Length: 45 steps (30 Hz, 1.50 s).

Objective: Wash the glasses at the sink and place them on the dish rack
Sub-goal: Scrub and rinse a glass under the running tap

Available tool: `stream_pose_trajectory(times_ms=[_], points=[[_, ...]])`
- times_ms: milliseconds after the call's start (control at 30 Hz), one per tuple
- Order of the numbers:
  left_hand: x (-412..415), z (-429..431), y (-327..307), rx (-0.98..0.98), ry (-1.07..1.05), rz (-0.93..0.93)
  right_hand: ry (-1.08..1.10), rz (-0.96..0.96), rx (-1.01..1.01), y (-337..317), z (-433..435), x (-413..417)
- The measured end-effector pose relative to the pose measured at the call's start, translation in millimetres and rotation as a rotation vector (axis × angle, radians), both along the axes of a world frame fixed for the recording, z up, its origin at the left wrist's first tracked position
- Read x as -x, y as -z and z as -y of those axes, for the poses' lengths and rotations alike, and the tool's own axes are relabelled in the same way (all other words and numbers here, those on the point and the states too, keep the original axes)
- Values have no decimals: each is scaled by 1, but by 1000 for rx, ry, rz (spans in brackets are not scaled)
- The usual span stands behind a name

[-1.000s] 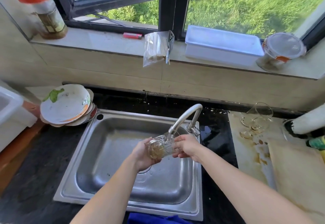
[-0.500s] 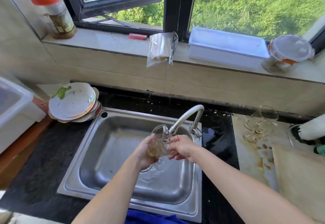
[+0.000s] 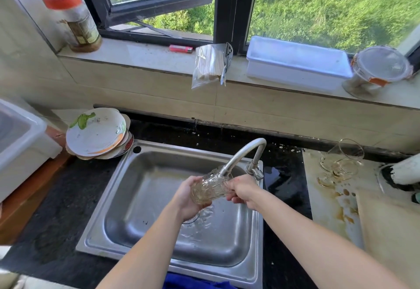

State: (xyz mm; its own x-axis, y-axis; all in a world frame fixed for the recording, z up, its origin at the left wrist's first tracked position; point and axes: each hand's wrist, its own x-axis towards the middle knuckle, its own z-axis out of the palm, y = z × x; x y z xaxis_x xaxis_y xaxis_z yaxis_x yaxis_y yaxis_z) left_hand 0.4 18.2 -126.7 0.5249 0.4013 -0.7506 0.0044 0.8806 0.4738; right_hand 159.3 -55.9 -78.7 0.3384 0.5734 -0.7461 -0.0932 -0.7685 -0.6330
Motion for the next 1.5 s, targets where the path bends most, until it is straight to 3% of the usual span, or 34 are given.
stream_pose_trajectory(times_ms=[67, 200, 233, 333, 400, 567, 667, 767, 900, 1067, 1300, 1367, 1500], points=[[5, 0, 4, 10, 24, -17, -121, 45, 52, 4, 3, 1], [12, 0, 3, 23, 92, -63, -408, 498, 56, 12, 2, -2], [13, 0, 1, 26, 129, -94, -427, 470, 1, 13, 1, -1], [17, -2, 1, -8, 239, -172, -309, 150, -83, 13, -5, 7], [20, -3, 1, -56, 277, -188, -231, 77, -74, 12, -6, 12], [20, -2, 2, -148, 123, -179, -139, -121, -16, 5, -4, 16], [20, -1, -2, -132, 133, -249, -229, -87, -40, -2, -9, 9], [17, 1, -6, -74, 170, -192, -216, 33, -87, -4, -13, 6], [15, 1, -13, -80, 36, -68, -157, -59, -16, -1, -7, 10], [16, 0, -20, -10, 179, -147, -177, 13, -98, 1, -5, 4], [18, 9, -19, 111, -268, 217, 80, -177, 6, 5, -1, 8], [17, 9, -22, 50, -215, 207, 26, -178, 22, 4, 1, 9], [12, 9, -26, -45, 19, 1, -139, -145, -24, -8, -1, 11]])
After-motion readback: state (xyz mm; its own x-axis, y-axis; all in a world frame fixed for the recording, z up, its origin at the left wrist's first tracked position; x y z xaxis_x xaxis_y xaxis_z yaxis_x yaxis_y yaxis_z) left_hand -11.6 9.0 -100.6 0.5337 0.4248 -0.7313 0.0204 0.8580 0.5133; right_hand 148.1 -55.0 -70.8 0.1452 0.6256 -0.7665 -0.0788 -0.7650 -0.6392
